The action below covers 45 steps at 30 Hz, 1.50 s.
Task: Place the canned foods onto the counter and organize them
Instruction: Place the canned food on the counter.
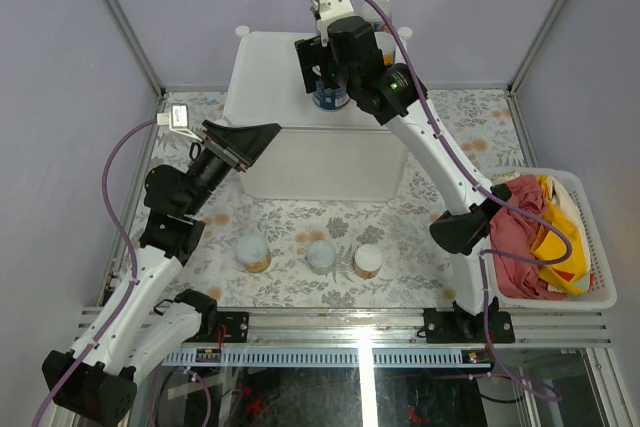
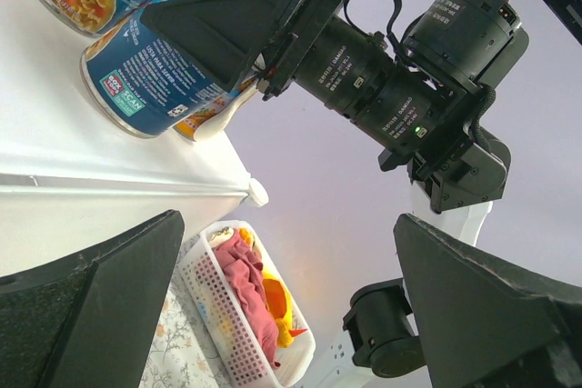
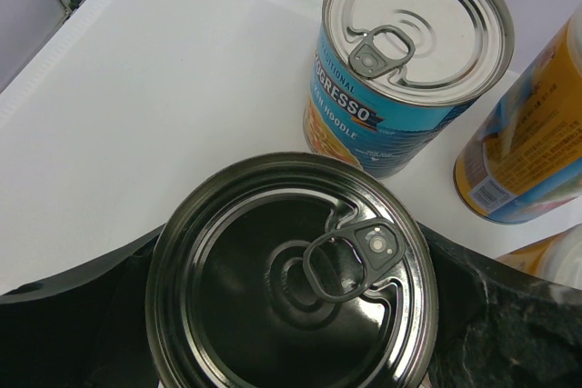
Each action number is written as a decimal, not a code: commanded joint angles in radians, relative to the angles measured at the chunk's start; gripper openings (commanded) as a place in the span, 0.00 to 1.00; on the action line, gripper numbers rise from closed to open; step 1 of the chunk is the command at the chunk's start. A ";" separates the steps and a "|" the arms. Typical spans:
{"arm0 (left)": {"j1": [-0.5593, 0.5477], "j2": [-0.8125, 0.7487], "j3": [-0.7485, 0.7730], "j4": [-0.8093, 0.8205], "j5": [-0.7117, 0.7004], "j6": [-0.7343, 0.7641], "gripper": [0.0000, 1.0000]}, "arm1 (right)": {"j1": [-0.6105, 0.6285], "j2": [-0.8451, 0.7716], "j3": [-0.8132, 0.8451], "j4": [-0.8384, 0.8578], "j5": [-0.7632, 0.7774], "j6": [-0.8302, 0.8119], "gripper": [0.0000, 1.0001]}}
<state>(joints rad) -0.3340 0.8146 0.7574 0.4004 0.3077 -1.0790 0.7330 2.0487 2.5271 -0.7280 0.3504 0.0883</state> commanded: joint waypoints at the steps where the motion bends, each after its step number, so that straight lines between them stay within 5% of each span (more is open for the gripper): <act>1: 0.004 -0.001 0.030 0.058 0.021 0.013 1.00 | -0.013 -0.026 0.085 0.148 0.043 -0.001 0.85; 15: 0.010 0.013 0.041 0.060 0.035 0.024 1.00 | -0.012 -0.027 0.087 0.170 0.047 -0.008 1.00; 33: 0.016 0.027 0.058 0.047 0.025 0.043 1.00 | -0.010 -0.049 0.083 0.207 0.016 -0.032 1.00; 45: 0.018 -0.004 0.202 -0.376 -0.111 0.262 1.00 | 0.083 -0.124 0.024 0.311 -0.010 -0.110 1.00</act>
<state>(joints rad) -0.3237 0.8371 0.8921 0.2070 0.2634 -0.9409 0.7727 2.0026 2.5416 -0.5095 0.3481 0.0250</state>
